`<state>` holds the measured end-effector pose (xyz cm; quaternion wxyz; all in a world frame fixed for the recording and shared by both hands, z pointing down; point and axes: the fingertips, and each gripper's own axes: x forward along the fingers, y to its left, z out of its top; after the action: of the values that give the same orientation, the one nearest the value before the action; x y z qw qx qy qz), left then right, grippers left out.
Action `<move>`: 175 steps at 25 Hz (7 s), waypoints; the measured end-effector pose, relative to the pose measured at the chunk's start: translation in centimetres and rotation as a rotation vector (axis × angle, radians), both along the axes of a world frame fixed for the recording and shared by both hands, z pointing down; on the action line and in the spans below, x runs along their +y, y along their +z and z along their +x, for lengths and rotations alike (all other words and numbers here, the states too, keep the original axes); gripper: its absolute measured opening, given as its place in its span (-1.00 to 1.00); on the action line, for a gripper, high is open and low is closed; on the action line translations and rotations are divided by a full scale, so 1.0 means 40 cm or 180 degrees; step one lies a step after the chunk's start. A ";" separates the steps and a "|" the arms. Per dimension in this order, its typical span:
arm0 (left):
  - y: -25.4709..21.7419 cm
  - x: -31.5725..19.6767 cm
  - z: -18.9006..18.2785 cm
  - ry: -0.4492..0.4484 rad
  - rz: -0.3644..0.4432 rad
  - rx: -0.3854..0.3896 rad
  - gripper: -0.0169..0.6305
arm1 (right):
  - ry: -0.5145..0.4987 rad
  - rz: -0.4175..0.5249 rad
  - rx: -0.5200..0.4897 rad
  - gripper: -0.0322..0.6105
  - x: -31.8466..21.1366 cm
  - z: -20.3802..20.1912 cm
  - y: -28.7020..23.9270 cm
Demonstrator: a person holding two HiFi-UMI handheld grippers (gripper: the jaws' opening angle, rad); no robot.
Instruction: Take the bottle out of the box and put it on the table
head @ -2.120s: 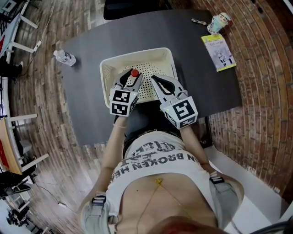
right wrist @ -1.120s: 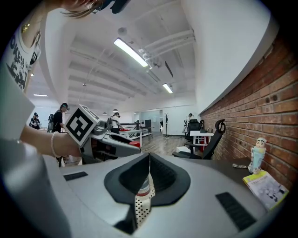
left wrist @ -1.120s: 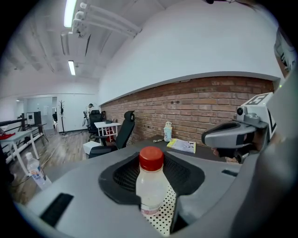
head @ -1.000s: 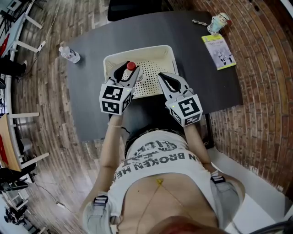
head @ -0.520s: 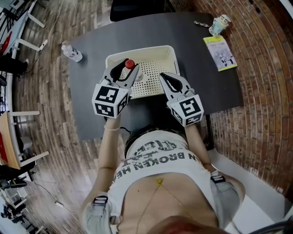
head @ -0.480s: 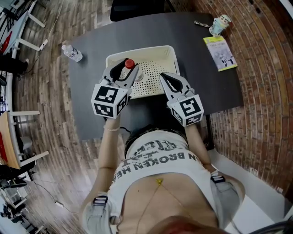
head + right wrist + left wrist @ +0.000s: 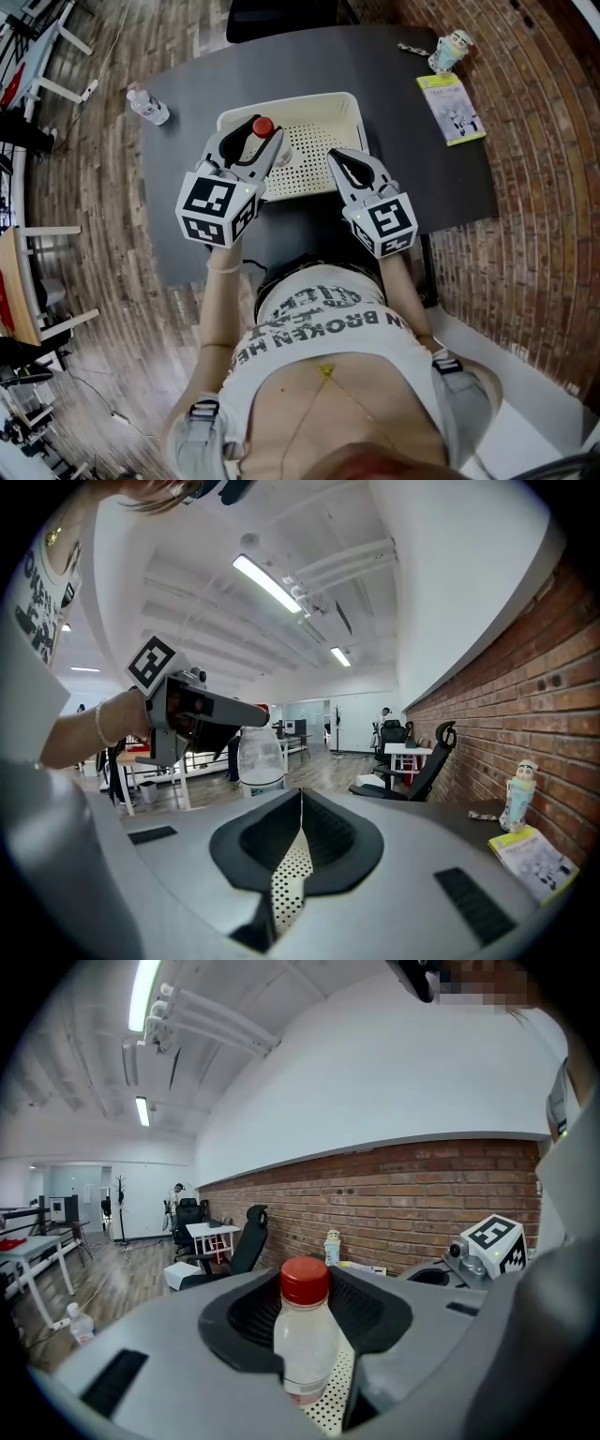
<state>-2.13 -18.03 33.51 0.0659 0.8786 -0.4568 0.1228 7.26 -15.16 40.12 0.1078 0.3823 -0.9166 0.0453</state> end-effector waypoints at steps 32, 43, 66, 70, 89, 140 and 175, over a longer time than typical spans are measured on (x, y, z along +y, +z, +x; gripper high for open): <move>-0.047 0.031 -0.014 0.0035 0.0054 0.0067 -0.46 | 0.0003 -0.0011 0.0065 -0.87 0.008 -0.007 0.009; -0.043 0.033 -0.061 -0.0028 0.0044 0.0091 -0.46 | 0.0014 -0.0026 0.0092 -0.87 0.011 -0.030 0.012; -0.031 0.120 -0.416 -0.0671 0.0053 0.0082 -0.46 | 0.0040 -0.0053 0.0185 -0.87 0.052 -0.176 0.036; -0.025 0.133 -0.465 -0.0689 0.0041 0.0101 -0.46 | 0.0082 -0.0040 0.0188 -0.87 0.054 -0.209 0.034; 0.010 0.145 -0.588 -0.0608 0.0039 0.0118 -0.46 | 0.0228 -0.0043 0.0190 -0.87 0.074 -0.302 0.072; 0.272 0.123 -0.603 -0.0614 -0.0377 -0.0025 -0.46 | 0.0283 -0.0109 0.0256 -0.87 0.048 -0.287 0.093; 0.402 0.181 -0.576 -0.0670 -0.0292 0.0175 -0.46 | 0.0322 -0.0184 0.0317 -0.87 0.052 -0.276 0.124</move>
<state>-25.19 -10.79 49.58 0.1311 0.8248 -0.5385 0.1118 -3.78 -13.09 45.06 0.1618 0.4266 -0.8879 0.0581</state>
